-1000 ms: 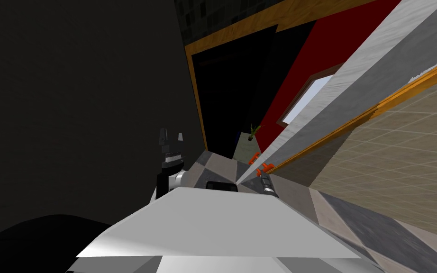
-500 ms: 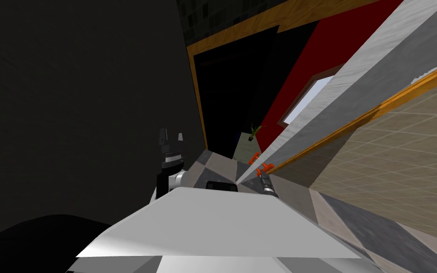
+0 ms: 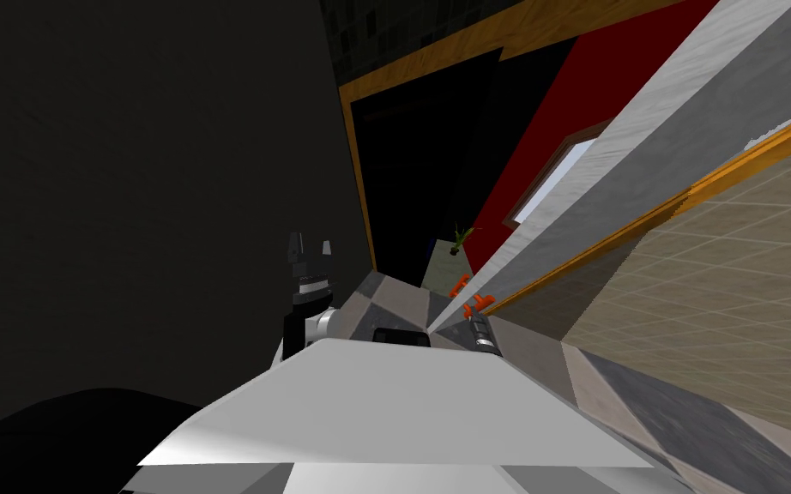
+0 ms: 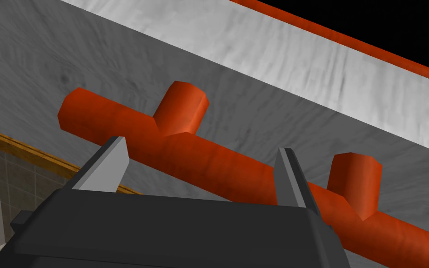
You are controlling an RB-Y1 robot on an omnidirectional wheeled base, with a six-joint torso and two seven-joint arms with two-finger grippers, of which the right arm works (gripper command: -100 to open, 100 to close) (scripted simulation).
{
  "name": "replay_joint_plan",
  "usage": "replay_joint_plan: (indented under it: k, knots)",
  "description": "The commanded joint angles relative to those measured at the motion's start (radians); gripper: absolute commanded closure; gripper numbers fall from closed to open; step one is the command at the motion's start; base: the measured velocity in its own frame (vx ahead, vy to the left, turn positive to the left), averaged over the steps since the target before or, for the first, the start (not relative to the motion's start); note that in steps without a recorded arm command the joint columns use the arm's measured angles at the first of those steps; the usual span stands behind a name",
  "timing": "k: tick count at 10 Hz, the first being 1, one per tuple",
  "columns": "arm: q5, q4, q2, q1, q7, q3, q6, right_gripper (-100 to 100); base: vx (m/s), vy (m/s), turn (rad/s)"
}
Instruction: Pull the door open
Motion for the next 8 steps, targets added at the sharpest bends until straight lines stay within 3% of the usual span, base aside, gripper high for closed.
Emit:
replay_joint_plan:
  k: [1,8]
  knots:
    - [-0.023,0.007,-0.017,-0.020,-0.045,-0.021,-0.015,100,-0.021,-0.018,0.008]
    - [-0.032,0.010,-0.019,-0.026,-0.080,-0.009,-0.017,100,-0.018,-0.011,0.015]
